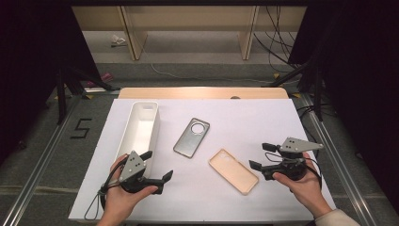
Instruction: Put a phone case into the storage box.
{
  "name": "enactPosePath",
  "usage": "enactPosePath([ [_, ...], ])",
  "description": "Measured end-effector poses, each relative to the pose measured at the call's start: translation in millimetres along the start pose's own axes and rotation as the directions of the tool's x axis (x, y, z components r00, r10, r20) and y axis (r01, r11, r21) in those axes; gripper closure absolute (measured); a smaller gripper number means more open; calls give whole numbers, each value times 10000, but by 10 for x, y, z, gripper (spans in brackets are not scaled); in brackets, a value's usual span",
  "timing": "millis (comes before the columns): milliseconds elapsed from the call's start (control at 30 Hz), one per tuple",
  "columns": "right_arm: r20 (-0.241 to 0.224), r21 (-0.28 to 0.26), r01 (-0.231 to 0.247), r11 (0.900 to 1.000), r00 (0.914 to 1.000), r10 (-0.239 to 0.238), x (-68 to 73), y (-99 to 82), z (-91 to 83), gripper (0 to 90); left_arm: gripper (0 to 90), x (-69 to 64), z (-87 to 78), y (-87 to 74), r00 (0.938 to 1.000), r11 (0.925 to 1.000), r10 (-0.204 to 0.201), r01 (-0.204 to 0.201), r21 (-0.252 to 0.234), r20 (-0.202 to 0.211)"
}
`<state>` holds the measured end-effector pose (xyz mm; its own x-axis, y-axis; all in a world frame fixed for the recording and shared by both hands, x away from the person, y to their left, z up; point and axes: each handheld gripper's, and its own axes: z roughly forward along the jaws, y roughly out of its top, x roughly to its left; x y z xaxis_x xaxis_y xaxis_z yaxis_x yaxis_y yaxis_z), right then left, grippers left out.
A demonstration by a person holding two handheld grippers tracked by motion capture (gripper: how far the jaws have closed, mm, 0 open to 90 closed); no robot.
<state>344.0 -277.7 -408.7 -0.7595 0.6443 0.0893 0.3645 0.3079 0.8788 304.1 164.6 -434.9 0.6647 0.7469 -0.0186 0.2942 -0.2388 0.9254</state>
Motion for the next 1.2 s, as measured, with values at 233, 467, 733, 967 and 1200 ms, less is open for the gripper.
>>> enactPosePath([
  [233,-10,-27,-8,10000,10000,8,4,3,13,161,101,-38,83,39,9999,9999,136,-136,77,-3],
  [467,2,-89,-122,9999,9999,122,-3,6,22,161,564,-102,269,161,9990,9973,271,-245,698,-354],
  [733,-25,-78,-170,9998,9999,169,-7,8,16,161,900,-113,766,244,9980,9724,74,75,2331,-628],
  [967,-73,-126,-220,9997,9997,220,-10,8,16,161,900,-61,1209,248,9940,9462,-114,458,3204,-1085],
  [1200,-74,-141,-208,9997,9998,207,-6,10,11,161,900,41,1487,162,9894,9256,-404,896,3678,-1394],
])
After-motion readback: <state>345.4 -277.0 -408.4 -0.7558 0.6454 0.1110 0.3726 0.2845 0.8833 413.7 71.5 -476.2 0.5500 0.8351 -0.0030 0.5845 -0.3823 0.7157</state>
